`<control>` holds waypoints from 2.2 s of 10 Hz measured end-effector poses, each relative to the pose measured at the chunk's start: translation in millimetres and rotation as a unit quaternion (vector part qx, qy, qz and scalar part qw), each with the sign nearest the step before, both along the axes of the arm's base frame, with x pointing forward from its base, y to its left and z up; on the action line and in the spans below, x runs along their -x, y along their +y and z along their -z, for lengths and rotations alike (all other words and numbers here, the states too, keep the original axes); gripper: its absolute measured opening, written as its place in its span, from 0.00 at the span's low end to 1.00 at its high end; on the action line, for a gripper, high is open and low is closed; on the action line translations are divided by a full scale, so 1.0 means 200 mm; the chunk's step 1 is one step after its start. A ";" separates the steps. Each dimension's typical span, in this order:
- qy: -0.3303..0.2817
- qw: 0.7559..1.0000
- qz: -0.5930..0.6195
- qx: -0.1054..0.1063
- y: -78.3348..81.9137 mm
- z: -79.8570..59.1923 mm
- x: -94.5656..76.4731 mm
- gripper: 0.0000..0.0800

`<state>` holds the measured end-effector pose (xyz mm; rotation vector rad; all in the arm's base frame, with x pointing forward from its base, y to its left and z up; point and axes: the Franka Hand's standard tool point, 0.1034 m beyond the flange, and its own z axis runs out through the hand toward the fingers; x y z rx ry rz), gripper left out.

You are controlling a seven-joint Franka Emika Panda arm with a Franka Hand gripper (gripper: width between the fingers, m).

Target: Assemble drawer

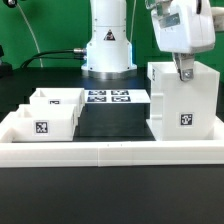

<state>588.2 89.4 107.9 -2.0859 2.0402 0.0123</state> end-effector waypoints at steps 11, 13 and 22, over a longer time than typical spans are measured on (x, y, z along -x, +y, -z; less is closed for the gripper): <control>-0.031 1.000 -0.002 0.001 0.00 -0.01 -0.28 0.15; -0.031 1.000 -0.006 0.001 0.00 0.00 -0.28 0.40; -0.058 0.994 -0.090 0.006 -0.05 -0.13 -0.26 0.81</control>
Offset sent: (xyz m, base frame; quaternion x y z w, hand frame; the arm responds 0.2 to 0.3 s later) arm 0.0342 -0.0035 -0.0151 0.0007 0.0285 0.0309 0.9991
